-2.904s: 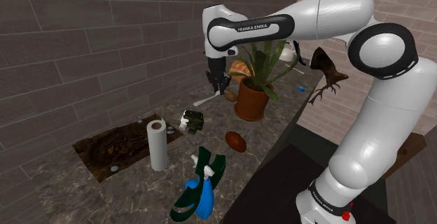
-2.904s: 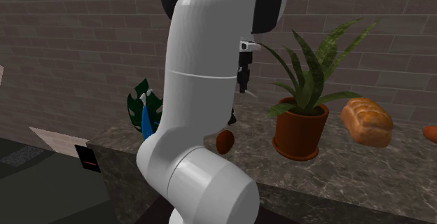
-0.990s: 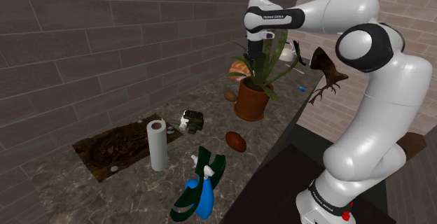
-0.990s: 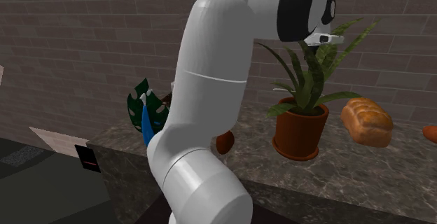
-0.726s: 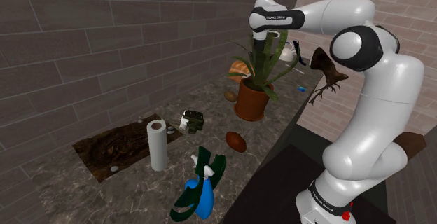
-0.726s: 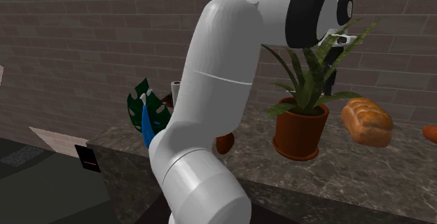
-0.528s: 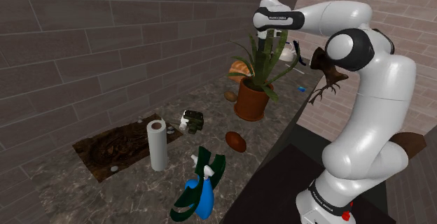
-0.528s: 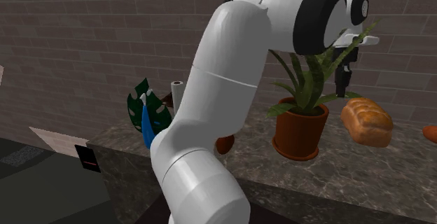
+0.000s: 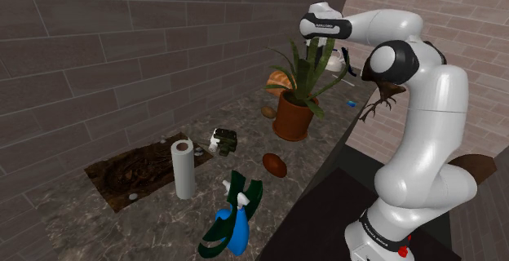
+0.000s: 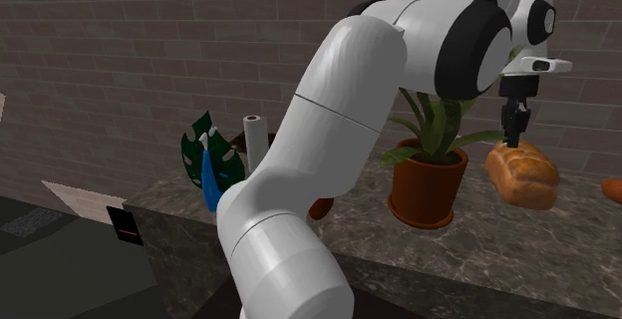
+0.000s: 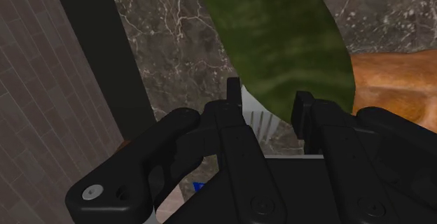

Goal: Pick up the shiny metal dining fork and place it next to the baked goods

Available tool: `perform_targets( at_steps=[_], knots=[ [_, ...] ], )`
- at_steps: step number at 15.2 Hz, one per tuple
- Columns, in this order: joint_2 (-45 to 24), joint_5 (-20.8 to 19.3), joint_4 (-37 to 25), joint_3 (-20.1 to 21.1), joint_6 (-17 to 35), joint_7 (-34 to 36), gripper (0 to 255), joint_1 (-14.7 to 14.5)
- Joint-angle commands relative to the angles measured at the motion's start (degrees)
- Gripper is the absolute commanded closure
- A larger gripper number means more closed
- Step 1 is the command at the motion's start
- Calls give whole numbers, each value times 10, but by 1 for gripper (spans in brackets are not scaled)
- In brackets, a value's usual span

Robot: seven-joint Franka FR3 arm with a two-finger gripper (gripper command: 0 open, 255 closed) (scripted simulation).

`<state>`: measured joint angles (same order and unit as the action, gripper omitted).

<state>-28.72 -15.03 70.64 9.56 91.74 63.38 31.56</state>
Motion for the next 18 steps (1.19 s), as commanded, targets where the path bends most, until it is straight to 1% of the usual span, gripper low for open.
perform_targets(
  at_steps=[1, 9, 18],
  knots=[
    [0, 0, 14, 0, 15, 3, 255, 1],
    [-3, -3, 71, -1, 73, 14, 255, 5],
    [-17, -8, 119, -3, 133, 26, 255, 7]
  ],
)
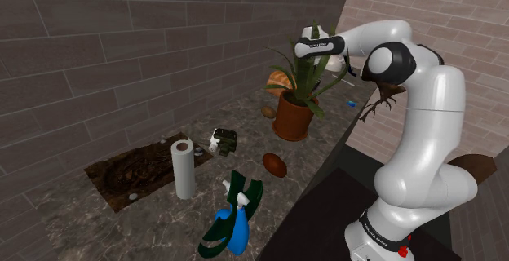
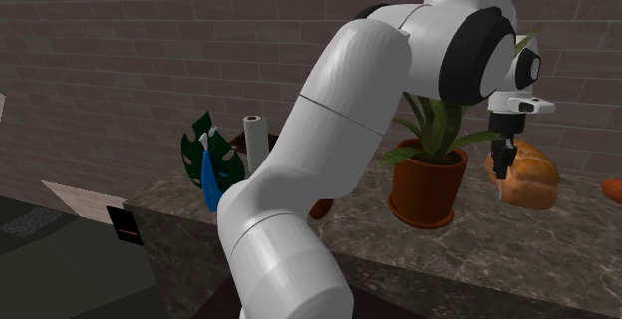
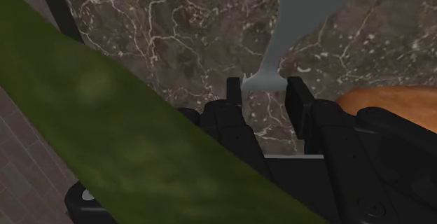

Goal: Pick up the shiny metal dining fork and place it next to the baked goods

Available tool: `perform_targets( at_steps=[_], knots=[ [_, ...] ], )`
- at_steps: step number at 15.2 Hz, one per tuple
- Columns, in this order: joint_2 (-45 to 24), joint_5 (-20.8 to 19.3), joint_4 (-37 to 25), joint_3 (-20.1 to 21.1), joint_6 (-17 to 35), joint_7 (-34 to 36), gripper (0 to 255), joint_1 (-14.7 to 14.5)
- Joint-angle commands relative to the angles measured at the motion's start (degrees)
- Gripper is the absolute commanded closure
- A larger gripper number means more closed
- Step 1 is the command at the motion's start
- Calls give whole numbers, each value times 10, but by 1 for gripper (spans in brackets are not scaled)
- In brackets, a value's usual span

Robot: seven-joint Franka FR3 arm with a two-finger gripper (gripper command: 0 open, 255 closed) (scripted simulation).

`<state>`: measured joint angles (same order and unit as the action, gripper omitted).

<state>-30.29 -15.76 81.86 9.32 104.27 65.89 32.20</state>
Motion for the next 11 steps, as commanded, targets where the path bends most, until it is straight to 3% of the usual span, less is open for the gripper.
perform_targets(
  at_steps=[1, 11],
  knots=[
    [-4, -1, 11, -1, 14, 3, 255, 1],
    [-31, -10, 45, -4, 74, 16, 255, 1]
  ],
)
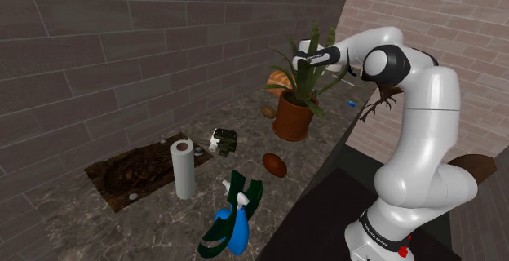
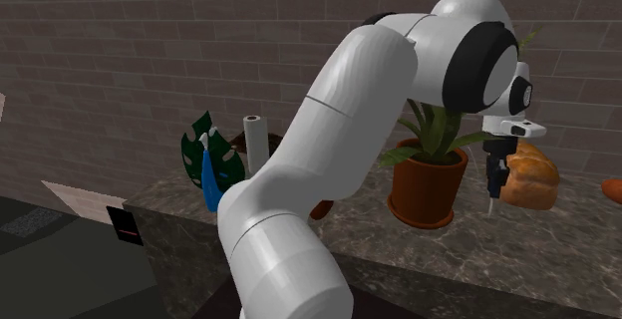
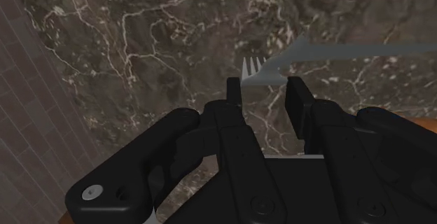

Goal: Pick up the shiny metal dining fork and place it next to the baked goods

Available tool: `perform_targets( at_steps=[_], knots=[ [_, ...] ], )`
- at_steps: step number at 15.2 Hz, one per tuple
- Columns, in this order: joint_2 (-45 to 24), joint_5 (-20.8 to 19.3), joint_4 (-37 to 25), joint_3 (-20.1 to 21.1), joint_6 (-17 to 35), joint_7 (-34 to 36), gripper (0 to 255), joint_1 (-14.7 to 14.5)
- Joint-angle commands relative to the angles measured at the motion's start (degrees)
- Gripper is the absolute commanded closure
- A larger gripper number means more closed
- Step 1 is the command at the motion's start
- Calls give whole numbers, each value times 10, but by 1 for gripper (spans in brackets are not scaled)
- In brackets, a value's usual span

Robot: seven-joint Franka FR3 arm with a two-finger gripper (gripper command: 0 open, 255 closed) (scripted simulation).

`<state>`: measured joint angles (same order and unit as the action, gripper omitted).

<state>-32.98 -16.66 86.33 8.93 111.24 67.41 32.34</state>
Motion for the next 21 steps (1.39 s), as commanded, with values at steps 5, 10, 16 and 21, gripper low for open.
perform_targets(
  at_steps=[5, 10, 16, 21],
  knots=[
    [-22, -6, 12, -3, 33, 8, 255, -1],
    [-30, -8, 16, -4, 45, 12, 255, -1],
    [-28, -8, 18, -3, 45, 12, 0, -1],
    [-30, -9, 16, -4, 45, 12, 0, -1]
  ],
)
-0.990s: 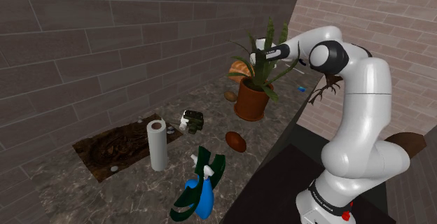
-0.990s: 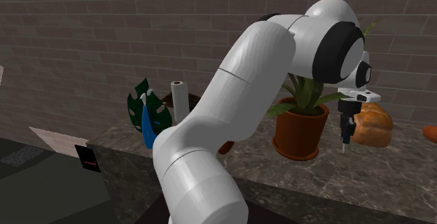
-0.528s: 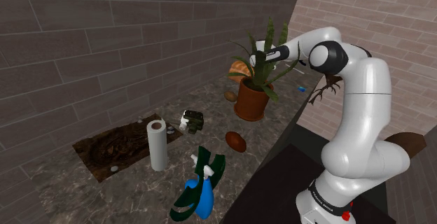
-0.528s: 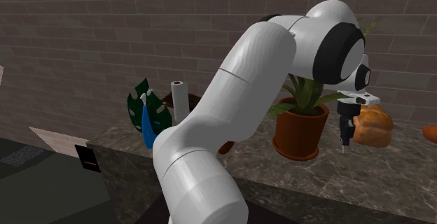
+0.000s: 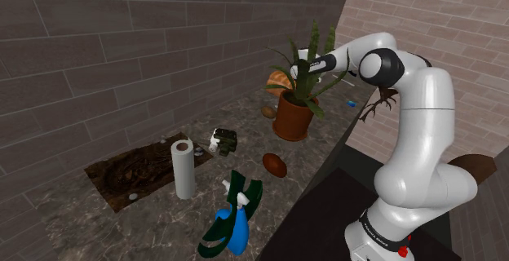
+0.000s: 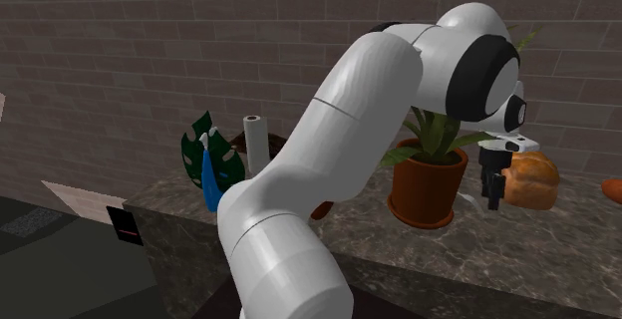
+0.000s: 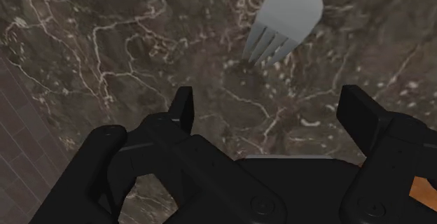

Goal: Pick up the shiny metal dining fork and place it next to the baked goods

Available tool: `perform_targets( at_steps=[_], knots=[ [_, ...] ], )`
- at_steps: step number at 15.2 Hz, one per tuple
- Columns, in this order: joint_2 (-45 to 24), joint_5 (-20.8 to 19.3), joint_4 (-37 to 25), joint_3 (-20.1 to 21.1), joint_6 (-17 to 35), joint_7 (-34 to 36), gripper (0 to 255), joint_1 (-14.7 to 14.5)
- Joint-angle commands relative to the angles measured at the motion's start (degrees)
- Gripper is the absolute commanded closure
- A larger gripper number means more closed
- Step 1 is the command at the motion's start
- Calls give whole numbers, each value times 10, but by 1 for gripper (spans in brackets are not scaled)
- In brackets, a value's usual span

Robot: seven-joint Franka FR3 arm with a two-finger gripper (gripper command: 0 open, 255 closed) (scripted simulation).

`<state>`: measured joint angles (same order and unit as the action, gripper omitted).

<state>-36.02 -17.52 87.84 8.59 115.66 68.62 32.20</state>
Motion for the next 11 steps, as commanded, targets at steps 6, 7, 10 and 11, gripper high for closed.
perform_targets(
  at_steps=[6, 7, 10, 11],
  knots=[
    [21, 9, -39, 6, -60, -7, 0, -6],
    [21, 9, -39, 6, -60, -7, 0, -6],
    [21, 9, -39, 6, -60, -7, 0, -6],
    [21, 9, -39, 6, -60, -7, 0, -6]
  ],
)
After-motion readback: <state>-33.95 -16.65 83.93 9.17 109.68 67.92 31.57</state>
